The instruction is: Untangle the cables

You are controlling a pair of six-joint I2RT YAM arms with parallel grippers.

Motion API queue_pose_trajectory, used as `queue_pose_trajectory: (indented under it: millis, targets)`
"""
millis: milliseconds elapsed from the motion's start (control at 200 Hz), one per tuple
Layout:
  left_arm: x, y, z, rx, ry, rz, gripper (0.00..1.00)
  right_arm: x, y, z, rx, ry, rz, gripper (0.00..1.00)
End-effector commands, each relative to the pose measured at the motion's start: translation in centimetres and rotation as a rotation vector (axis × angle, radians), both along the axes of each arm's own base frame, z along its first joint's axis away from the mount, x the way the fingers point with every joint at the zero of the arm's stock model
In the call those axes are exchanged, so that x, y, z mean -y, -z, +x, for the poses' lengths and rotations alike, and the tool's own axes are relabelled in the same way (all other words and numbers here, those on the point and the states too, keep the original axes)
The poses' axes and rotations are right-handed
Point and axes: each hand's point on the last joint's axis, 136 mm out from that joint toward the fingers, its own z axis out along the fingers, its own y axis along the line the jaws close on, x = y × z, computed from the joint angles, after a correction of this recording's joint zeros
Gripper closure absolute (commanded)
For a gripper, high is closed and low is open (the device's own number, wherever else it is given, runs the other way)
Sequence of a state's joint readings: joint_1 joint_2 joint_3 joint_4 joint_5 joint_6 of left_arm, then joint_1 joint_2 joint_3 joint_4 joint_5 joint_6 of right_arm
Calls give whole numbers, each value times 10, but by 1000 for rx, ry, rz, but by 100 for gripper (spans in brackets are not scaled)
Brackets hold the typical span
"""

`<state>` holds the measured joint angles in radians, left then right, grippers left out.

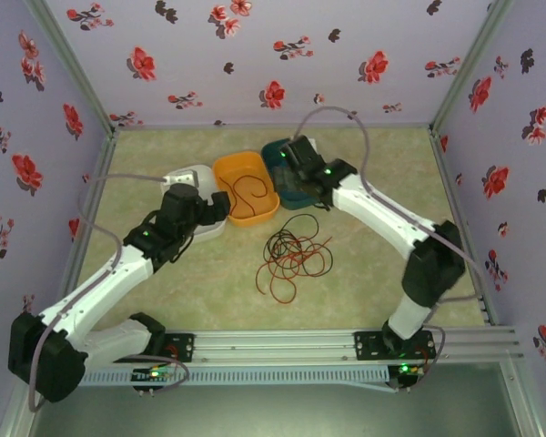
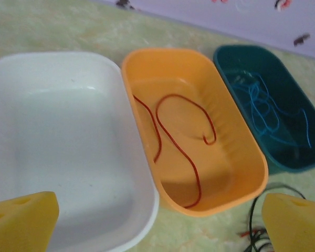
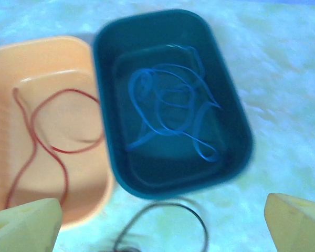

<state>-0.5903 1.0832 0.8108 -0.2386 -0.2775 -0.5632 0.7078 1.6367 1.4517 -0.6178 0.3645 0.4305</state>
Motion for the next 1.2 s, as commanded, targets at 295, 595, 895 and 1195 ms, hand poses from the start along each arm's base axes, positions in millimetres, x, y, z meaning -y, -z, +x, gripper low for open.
queue_pose_trajectory:
  millis: [295, 595, 895, 1195]
  targets:
    - [110, 35, -20, -85, 315, 45, 0, 43, 58, -74, -212, 199, 184, 10]
    - [113, 45, -22, -69, 282, -2, 0, 7, 103, -94, -397, 228, 420, 46]
    - [102, 47, -19, -53, 226, 19, 0, -19, 126, -107, -497, 208, 486, 59]
    - [99, 50, -19, -56, 211, 13, 0, -21, 141, -114, -544, 229, 466, 60]
